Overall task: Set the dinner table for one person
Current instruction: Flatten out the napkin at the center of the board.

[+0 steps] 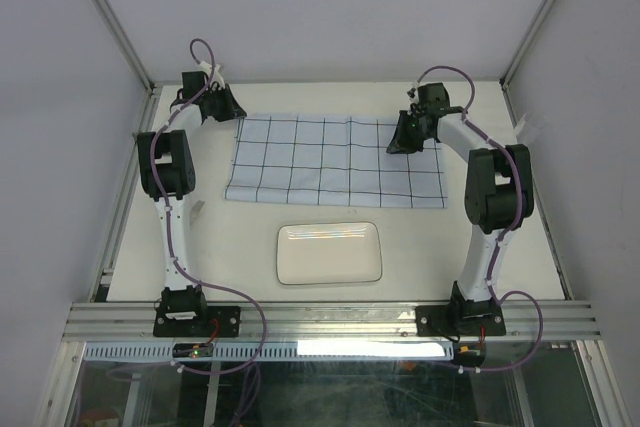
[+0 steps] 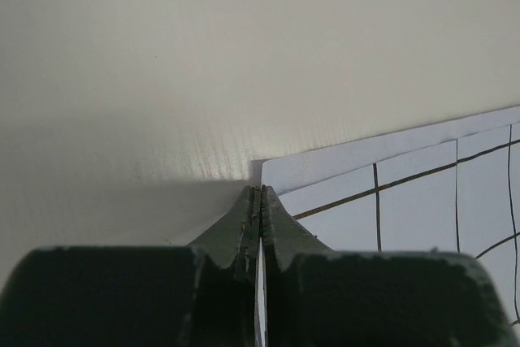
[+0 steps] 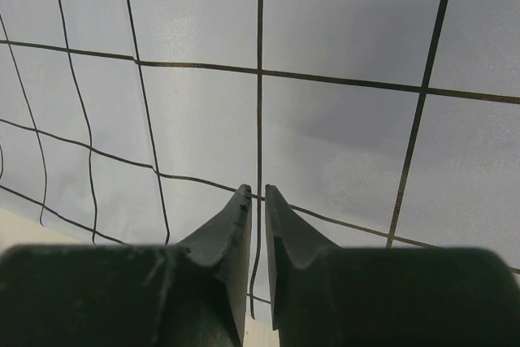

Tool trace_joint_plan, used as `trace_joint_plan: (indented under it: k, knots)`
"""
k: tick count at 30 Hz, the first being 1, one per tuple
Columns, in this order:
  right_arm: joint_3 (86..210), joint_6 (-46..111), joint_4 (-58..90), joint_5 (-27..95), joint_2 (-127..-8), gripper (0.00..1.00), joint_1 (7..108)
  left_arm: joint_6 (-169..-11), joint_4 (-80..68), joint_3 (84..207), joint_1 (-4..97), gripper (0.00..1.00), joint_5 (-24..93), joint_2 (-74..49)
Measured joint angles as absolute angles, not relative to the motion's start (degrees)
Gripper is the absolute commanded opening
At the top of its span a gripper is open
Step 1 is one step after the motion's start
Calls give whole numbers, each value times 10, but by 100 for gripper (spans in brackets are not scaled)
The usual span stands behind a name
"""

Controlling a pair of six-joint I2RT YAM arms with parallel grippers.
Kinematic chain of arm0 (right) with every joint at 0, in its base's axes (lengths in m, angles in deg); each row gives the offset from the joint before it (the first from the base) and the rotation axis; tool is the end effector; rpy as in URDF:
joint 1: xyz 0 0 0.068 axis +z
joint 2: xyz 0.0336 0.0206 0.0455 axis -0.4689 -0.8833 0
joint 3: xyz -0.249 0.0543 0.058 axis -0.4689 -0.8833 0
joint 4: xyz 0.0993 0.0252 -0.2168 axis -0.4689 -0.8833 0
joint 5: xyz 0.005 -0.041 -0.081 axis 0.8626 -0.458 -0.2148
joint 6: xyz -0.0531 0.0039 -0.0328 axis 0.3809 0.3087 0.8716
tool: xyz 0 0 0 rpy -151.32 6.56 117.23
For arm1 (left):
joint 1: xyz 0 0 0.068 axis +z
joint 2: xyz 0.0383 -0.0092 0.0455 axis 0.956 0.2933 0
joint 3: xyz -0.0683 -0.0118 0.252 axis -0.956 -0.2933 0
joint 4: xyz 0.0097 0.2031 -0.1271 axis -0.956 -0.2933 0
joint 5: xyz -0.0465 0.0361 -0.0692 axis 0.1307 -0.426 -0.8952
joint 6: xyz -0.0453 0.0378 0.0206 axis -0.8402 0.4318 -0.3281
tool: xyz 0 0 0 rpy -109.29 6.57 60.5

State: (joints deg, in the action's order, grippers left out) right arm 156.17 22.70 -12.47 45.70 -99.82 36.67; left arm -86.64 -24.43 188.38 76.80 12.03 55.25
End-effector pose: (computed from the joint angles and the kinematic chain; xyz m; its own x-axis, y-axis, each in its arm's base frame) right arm 0.3967 0.0765 0.1869 -0.8966 0.1387 -0.4205 -0.0540 0.9083 0.4148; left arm 0.5276 0.0114 0.1306 -0.7398 -0.1743 -0.6499 0.1970 0.8675 -0.4568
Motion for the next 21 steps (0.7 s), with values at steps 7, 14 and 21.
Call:
trace_joint_plan:
  k: [7, 14, 21]
  knots:
    - [1562, 228, -125, 453, -998, 15, 367, -867, -247, 1884, 768, 0, 121, 551]
    - [1562, 230, -125, 427, -998, 15, 367, -869, -267, 1872, 768, 0, 121, 534]
    - [1562, 233, -129, 399, -999, 14, 365, -876, -285, 1870, 768, 0, 118, 499]
